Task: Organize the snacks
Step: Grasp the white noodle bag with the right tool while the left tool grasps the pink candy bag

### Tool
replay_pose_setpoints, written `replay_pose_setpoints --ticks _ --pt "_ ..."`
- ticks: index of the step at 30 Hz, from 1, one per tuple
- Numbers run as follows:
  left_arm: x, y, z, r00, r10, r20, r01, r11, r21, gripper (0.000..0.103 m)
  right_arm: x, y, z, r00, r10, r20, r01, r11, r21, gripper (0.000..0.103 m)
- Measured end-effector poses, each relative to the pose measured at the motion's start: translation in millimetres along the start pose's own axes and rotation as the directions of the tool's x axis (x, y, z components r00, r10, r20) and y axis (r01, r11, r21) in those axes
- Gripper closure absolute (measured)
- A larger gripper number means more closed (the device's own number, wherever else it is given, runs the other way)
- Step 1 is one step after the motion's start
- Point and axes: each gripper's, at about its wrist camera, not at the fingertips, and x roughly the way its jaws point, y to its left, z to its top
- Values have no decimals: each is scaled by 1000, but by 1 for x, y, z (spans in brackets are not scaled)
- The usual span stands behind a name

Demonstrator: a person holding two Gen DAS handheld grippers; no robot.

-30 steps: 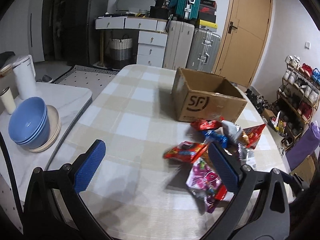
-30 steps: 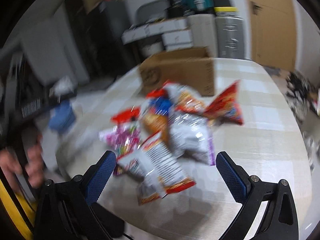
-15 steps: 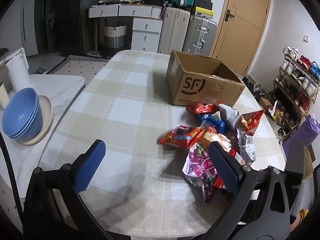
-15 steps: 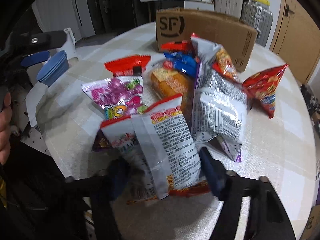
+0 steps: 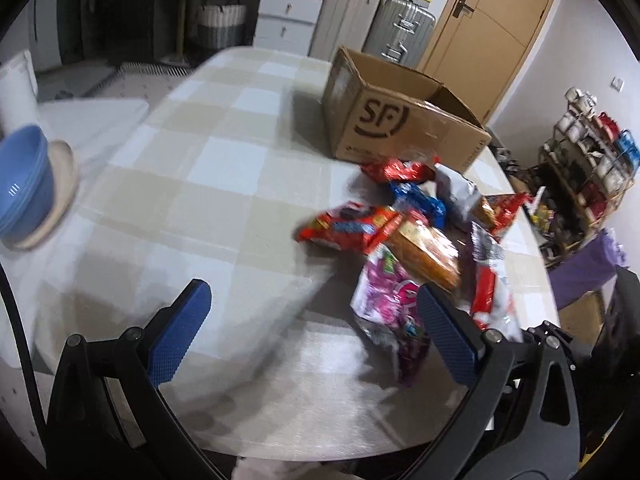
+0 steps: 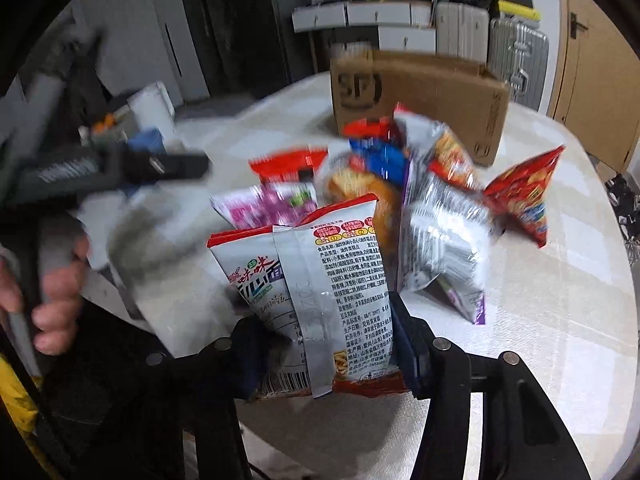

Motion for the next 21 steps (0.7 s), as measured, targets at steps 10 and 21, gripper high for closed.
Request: replay_pose_setpoints --ticks 10,21 --pt "40 -20 -9 992 -57 -111 55 998 -19 1 -35 -19 9 993 1 118 -11 996 85 49" --pt "78 -46 -16 988 15 -153 -14 1000 9 10 -54 -25 0 986 1 165 -22 992 123 49"
